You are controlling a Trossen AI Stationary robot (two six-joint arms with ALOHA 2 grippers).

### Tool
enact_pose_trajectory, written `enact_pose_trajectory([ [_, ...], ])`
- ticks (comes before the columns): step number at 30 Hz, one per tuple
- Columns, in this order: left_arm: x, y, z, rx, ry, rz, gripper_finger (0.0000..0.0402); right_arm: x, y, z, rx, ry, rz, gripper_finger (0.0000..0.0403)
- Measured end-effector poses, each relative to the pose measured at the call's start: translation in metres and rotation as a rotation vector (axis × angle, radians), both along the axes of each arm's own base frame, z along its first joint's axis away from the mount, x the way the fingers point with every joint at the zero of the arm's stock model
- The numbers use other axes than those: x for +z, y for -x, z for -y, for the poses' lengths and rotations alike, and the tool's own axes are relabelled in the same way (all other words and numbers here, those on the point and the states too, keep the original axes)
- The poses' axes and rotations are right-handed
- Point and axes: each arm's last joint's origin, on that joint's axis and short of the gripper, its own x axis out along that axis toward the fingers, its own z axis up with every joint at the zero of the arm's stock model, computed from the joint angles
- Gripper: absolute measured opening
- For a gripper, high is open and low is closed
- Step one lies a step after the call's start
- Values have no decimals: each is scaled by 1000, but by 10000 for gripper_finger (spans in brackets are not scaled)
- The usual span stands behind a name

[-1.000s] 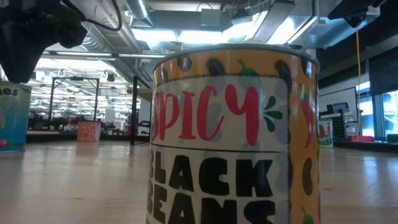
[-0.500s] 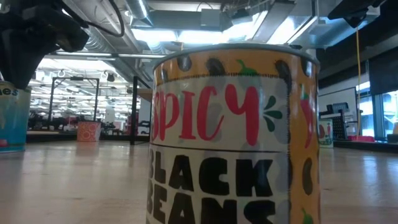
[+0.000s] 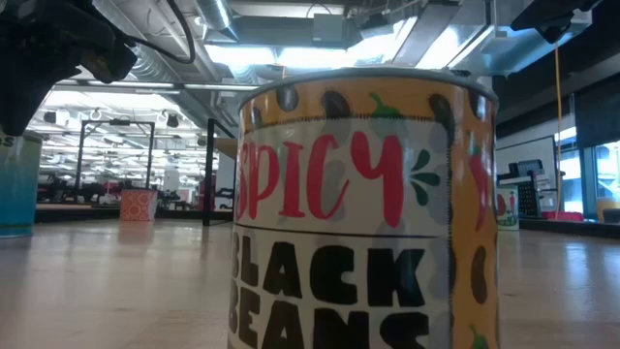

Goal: Pick and place cans onto a shelf
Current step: Put the left canned cherries on the shelf

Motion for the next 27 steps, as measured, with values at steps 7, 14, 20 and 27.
enact_pose_trajectory([
  [7,28,-11,-5,-45,15,51,1,0,0,0,0,1,0,6],
  [14,76,-24,-23,-123,-32,167,0,0,0,0,1,2,0,6],
  [20,124,-27,-50,-179,-149,222,0,0,0,0,1,2,0,6],
  [27,169,-36,-86,-251,-317,293,0,0,0,0,1,3,0,6],
])
